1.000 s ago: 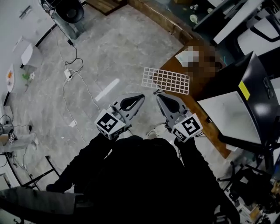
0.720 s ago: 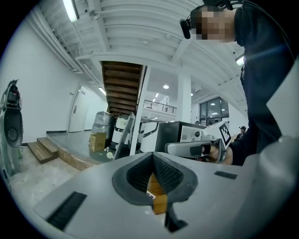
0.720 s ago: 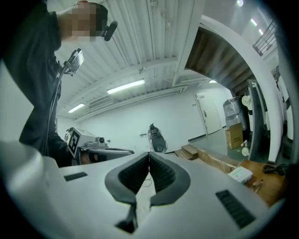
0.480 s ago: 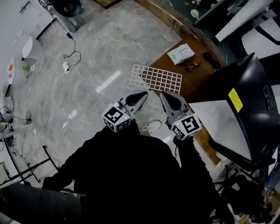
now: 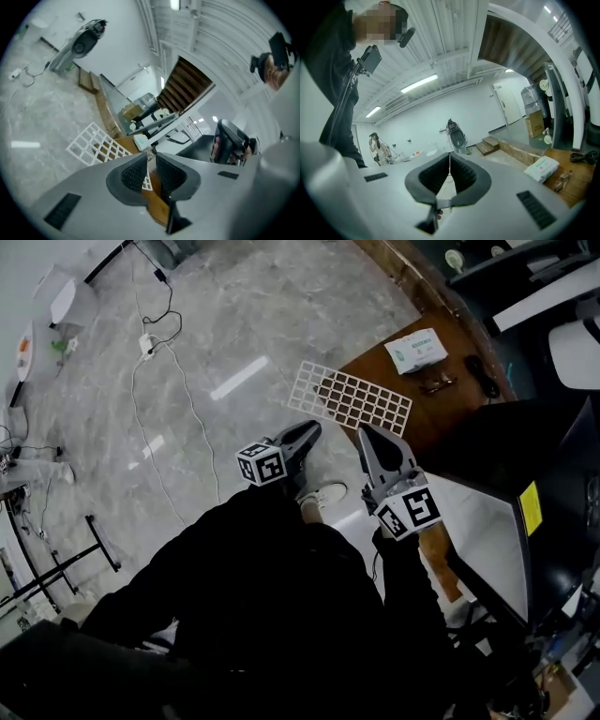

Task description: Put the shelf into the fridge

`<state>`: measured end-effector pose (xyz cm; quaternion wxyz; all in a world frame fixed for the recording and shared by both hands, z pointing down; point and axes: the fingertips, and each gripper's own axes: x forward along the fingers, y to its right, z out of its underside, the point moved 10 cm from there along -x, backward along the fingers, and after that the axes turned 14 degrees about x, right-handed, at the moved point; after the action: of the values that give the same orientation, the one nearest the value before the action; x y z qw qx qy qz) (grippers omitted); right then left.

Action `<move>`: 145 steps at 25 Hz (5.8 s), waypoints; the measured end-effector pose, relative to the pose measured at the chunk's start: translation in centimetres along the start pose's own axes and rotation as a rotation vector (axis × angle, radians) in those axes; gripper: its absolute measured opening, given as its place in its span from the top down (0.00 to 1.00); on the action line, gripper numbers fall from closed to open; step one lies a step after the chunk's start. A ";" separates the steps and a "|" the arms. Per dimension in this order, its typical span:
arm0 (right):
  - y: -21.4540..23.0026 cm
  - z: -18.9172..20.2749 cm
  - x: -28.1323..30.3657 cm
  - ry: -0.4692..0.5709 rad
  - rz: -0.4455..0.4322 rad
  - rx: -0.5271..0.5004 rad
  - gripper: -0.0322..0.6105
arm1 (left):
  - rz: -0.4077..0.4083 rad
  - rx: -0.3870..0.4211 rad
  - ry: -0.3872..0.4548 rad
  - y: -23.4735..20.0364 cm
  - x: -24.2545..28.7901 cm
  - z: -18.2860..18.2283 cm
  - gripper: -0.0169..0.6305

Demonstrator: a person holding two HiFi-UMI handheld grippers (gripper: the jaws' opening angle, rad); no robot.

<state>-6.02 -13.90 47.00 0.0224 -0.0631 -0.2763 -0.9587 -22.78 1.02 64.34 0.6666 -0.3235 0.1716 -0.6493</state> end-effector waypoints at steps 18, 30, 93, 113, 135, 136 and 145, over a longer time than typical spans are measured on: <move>4.5 3.7 3.7 -0.111 0.123 0.096 0.94 | -0.255 -0.587 0.293 -14.2 2.9 8.9 0.63; 5.4 5.1 2.7 -0.109 0.239 0.148 0.94 | -0.224 -0.619 0.375 -17.1 6.7 7.7 0.70; -11.3 15.7 -33.6 1.193 0.402 1.033 0.89 | 0.362 -0.656 0.099 20.7 -8.3 -1.0 0.92; -9.0 14.9 -49.6 1.431 0.577 0.964 0.90 | 0.448 -0.611 -0.196 33.9 5.5 6.7 0.93; -2.9 12.8 -49.7 1.453 0.574 0.985 0.90 | 0.446 -0.632 -0.194 33.3 10.5 7.1 0.93; -2.7 12.6 -49.8 1.453 0.573 0.987 0.90 | 0.445 -0.632 -0.188 33.3 10.5 7.2 0.93; 0.1 10.5 -50.1 1.479 0.583 1.007 0.90 | 0.411 -0.614 -0.163 34.1 12.7 6.9 0.93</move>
<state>44.75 -8.00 49.24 0.4559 0.5122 -0.5473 -0.4797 8.67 -11.72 49.56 0.6665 -0.5177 0.3659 -0.3923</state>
